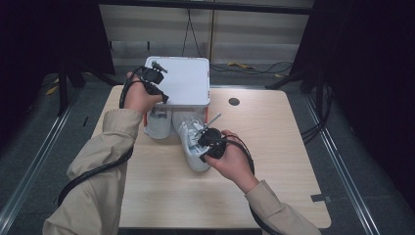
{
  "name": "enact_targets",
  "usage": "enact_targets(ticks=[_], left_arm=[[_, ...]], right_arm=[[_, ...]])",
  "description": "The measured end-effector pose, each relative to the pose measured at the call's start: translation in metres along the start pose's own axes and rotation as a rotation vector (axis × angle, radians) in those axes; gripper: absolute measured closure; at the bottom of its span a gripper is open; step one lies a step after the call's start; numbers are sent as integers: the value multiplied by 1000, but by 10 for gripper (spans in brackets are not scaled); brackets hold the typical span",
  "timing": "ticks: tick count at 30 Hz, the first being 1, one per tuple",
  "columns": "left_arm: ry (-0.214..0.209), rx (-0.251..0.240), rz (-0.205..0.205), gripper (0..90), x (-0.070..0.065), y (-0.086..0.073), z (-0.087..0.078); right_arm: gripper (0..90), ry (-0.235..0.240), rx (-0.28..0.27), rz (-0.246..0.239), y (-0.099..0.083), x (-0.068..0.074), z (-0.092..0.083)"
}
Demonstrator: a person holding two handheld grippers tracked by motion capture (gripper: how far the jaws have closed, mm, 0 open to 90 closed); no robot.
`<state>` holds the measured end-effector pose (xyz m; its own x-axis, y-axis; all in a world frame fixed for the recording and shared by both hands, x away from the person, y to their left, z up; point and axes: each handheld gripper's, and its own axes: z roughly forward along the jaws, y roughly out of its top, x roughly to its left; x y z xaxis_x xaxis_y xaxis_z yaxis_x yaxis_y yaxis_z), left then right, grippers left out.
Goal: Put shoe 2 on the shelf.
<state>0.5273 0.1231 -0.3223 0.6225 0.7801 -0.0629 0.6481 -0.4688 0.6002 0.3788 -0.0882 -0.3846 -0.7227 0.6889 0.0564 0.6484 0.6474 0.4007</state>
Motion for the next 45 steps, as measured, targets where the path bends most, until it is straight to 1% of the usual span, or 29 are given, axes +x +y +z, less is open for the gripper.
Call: enact_targets(ticks=[3, 4, 5, 6, 7, 8, 9, 10, 11, 12, 13, 15, 17, 18, 19, 22, 23, 25, 27, 29, 30, 32, 33, 35, 37, 39, 41, 43, 45], left_arm=[[1, -1, 3, 900, 0, 0, 0], [1, 0, 4, 900, 0, 0, 0], [0, 1, 5, 900, 0, 0, 0], [0, 3, 5, 900, 0, 1, 0], [-1, 4, 5, 900, 0, 1, 0], [-1, 4, 6, 900, 0, 1, 0], [-2, 4, 6, 900, 0, 1, 0], [-2, 3, 7, 900, 0, 1, 0], [-3, 0, 0, 900, 0, 0, 0], [-3, 0, 7, 900, 0, 0, 0], [-4, -2, 4, 900, 0, 0, 0], [-5, -2, 8, 900, 0, 0, 0], [-4, 1, 9, 900, 0, 1, 0], [-5, 2, 10, 900, 0, 1, 0], [-6, 2, 11, 900, 1, 1, 0], [-17, -4, 6, 900, 2, -1, 0], [-22, -8, 7, 900, 3, -1, 0], [-27, -15, -2, 900, 3, -2, 0], [-28, -14, 3, 900, 4, -2, 0], [-25, -14, 9, 900, 4, -2, 0], [-27, -17, 7, 900, 3, -2, 0], [-24, -16, 6, 900, 3, -2, 0], [-23, -16, 7, 900, 3, -2, 0], [-25, -18, 9, 900, 3, -3, 0], [-24, -20, 4, 900, 3, -3, 0], [-22, -21, 5, 900, 3, -3, 0], [-28, -21, 7, 900, 4, -3, 0], [-32, -21, 4, 900, 5, -3, 0], [-38, -22, 4, 900, 6, -2, 0]], right_arm=[[900, 7, 37, 3, -6, -1, 18], [900, 25, 36, 13, -7, -3, 24], [900, 55, 35, 27, -8, -3, 28], [900, 67, 33, 29, -8, -4, 32], [900, 71, 35, 15, -8, -3, 34], [900, 68, 41, 12, -7, -2, 35], [900, 66, 37, 6, -6, -2, 35], [900, 73, 23, -3, -5, -1, 35], [900, 75, -7, -7, -3, 0, 34], [900, 69, -23, -14, 0, 1, 33], [900, 63, -28, -21, 3, 2, 31], [900, 73, -59, -29, 11, 3, 29], [900, 24, -51, -55, 21, 4, 32], [900, 10, -53, -55, 24, 3, 35], [900, 6, -55, -50, 28, 1, 38], [900, 15, -95, -37, 39, -9, 48], [900, 10, -110, -37, 42, -10, 50], [900, -7, -120, -34, 47, -13, 54], [900, -5, -143, -26, 52, -18, 56], [900, 6, -164, -19, 51, -20, 57], [900, 6, -166, -26, 50, -20, 57], [900, 22, -151, -19, 45, -18, 55], [900, 23, -154, -19, 42, -17, 53], [900, -2, -147, -26, 35, -17, 50], [900, -25, -153, -12, 29, -22, 50], [900, -30, -154, 8, 25, -29, 54], [900, -28, -172, 23, 25, -31, 57], [900, -14, -173, 37, 28, -32, 59], [900, -32, -185, 18, 34, -30, 62]])
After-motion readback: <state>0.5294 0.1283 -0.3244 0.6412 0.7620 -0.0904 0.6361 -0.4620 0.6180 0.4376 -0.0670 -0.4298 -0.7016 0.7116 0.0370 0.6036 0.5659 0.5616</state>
